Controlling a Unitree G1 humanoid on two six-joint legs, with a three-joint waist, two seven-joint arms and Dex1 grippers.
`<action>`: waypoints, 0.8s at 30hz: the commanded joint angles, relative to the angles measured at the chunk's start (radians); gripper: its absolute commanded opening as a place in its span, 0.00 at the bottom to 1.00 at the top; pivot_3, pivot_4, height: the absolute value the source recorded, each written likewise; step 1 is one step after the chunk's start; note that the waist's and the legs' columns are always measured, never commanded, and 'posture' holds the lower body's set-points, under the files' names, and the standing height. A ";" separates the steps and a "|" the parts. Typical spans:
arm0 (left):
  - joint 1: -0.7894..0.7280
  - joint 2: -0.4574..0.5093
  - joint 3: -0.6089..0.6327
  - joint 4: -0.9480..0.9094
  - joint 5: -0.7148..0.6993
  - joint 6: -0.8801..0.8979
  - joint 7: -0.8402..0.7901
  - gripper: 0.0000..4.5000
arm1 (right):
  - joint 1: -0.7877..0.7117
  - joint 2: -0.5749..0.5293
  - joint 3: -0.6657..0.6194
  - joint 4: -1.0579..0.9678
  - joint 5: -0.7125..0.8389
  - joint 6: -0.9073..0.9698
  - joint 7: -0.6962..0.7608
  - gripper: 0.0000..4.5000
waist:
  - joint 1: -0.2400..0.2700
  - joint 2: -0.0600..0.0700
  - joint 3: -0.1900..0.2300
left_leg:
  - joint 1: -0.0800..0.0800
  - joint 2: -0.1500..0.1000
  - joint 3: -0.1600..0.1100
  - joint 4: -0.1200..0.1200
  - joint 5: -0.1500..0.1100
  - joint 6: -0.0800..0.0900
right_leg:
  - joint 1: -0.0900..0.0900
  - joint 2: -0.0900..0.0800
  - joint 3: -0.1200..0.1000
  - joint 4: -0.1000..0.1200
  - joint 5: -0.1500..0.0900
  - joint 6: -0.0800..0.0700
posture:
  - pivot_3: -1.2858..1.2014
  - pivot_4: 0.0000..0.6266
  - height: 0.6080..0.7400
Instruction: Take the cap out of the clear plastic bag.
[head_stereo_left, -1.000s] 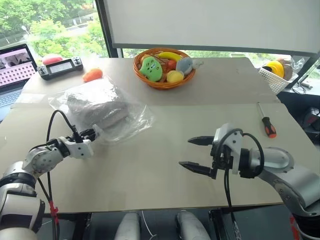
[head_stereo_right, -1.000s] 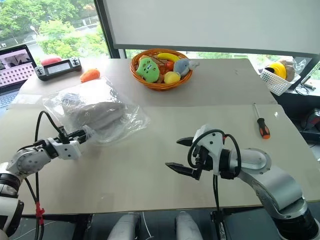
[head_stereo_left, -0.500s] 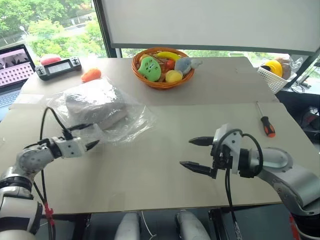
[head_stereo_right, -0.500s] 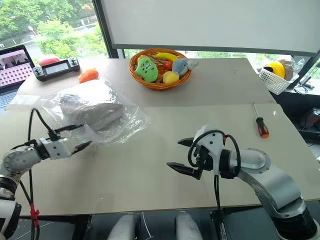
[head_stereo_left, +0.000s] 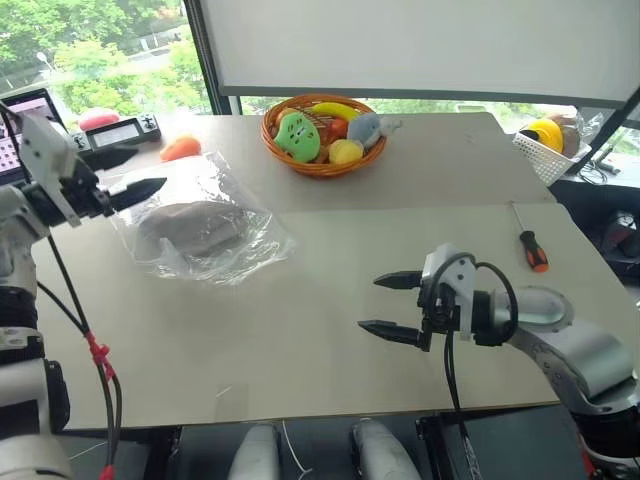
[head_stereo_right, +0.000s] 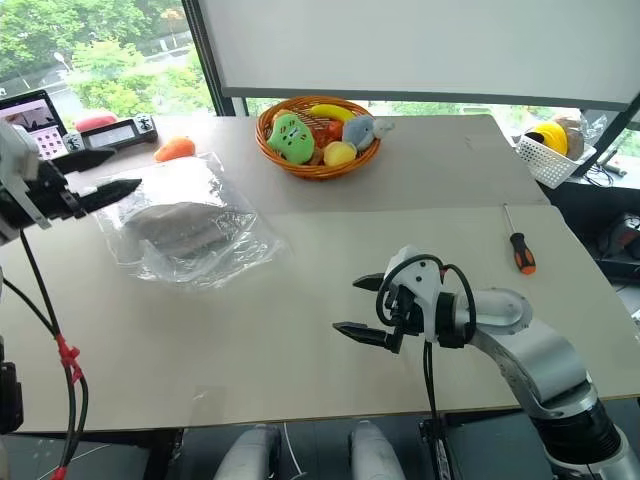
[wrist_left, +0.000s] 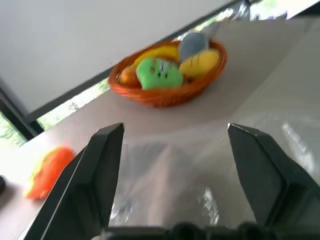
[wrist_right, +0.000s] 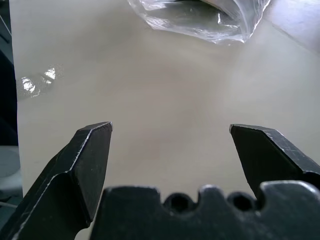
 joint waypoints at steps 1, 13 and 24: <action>0.024 0.010 0.037 -0.175 -0.097 0.201 -0.029 0.79 | -0.014 0.007 -0.013 -0.012 -0.005 -0.028 0.007 1.00 | -0.004 0.000 0.000 | 0.000 0.000 0.000 0.000 0.000 0.000 | 0.000 0.000 0.000 0.000 0.000 0.000 | 0.52 0.24 0.96; 0.400 -0.081 -0.122 -0.524 0.213 -0.036 0.109 0.79 | -0.023 0.027 -0.006 0.008 -0.030 -0.036 -0.002 1.00 | -0.005 -0.001 0.000 | 0.001 0.001 0.000 0.000 0.000 0.000 | 0.000 0.001 0.001 0.001 0.001 -0.005 | 0.52 0.24 0.96; 0.390 -0.100 -0.182 -0.447 0.429 -0.116 0.250 0.79 | -0.021 0.042 -0.007 -0.001 -0.033 -0.032 -0.012 1.00 | 0.002 -0.001 0.000 | 0.001 0.001 0.000 0.000 0.000 0.000 | 0.000 0.001 0.001 0.001 0.002 -0.006 | 0.52 0.24 0.96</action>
